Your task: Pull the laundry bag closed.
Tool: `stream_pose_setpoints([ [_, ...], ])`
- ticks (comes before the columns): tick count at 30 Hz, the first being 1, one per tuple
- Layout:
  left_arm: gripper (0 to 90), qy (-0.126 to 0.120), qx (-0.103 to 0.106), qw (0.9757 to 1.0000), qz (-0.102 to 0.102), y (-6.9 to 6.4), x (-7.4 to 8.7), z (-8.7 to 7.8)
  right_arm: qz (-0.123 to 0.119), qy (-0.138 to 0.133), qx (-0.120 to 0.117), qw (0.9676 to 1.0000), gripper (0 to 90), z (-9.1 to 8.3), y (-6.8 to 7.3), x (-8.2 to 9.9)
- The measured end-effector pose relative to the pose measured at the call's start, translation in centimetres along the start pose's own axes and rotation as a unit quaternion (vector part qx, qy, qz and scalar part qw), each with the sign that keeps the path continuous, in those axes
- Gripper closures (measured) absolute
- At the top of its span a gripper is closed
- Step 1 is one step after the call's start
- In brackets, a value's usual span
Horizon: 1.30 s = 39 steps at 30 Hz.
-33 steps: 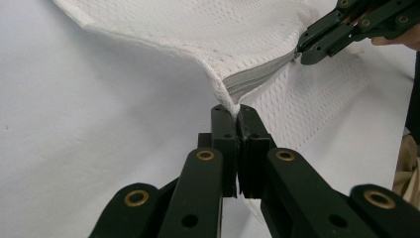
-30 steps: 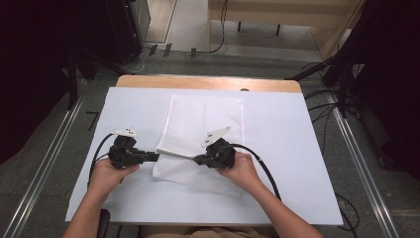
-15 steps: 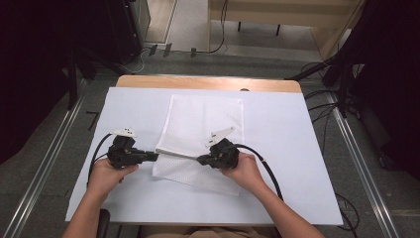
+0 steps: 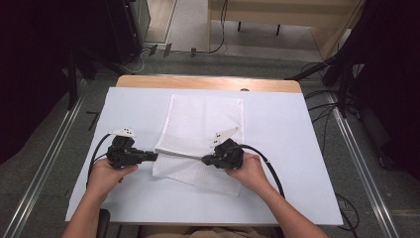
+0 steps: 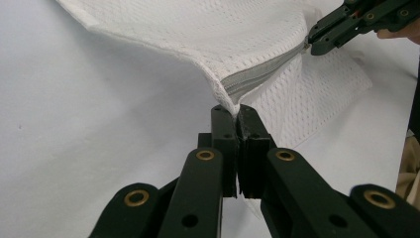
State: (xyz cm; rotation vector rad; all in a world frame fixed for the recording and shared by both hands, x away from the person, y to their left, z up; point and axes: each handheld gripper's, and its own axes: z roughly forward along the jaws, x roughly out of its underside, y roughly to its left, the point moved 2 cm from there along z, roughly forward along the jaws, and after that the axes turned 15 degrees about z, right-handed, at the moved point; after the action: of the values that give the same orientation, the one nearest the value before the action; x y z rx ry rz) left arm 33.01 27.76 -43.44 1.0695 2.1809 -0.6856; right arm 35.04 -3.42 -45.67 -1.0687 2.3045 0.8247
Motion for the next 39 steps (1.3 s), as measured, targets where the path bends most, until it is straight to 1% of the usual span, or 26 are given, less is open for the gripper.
stream_pose_setpoints([
  [3,88.8,0.0,-0.001,1.0,-0.002,0.0,0.0,-0.1,0.002,-0.001,0.003,1.0,88.4,-0.3,-0.3,0.2],
  [4,88.7,0.0,-0.001,1.0,-0.001,0.0,0.0,0.0,0.007,-0.001,0.003,1.0,88.4,-0.4,-0.4,0.2],
  [10,88.7,0.001,-0.002,1.0,0.001,0.0,0.0,0.0,0.005,-0.003,0.007,1.0,88.4,-0.8,-0.6,0.5],
  [11,88.7,0.001,-0.001,1.0,0.001,0.0,0.0,0.0,0.008,-0.001,0.008,0.9999,88.4,-0.8,-0.6,0.5],
  [12,88.7,0.001,-0.002,1.0,0.002,-0.1,0.0,0.0,0.005,0.0,0.008,1.0,88.4,-0.9,-0.7,0.5],
  [16,88.8,0.002,-0.002,1.0,0.0,0.0,0.0,-0.1,0.008,0.001,0.008,0.9999,88.4,-1.0,-0.9,0.7],
  [17,88.8,0.001,-0.002,1.0,0.0,0.0,0.0,-0.1,0.005,0.003,0.009,0.9999,88.4,-1.0,-0.9,0.8],
  [18,88.8,0.003,-0.003,1.0,-0.001,0.0,0.0,-0.1,0.01,0.004,0.012,0.9999,88.4,-1.0,-0.9,0.8],
  [21,88.8,0.003,-0.002,1.0,-0.001,0.0,0.1,-0.1,0.006,0.003,0.012,0.9999,88.4,-1.2,-1.0,1.0],
  [28,88.8,0.002,-0.005,1.0,-0.001,0.0,0.1,-0.1,0.002,0.004,0.015,0.9999,88.4,-1.7,-1.0,1.2],
  [32,88.8,0.003,-0.002,1.0,0.0,0.0,0.1,-0.1,0.003,0.005,0.016,0.9999,88.4,-2.0,-1.0,1.5],
  [39,88.7,0.002,-0.004,1.0,0.0,0.0,0.1,-0.1,0.002,0.009,0.018,0.9998,88.4,-2.6,-1.3,2.1],
])
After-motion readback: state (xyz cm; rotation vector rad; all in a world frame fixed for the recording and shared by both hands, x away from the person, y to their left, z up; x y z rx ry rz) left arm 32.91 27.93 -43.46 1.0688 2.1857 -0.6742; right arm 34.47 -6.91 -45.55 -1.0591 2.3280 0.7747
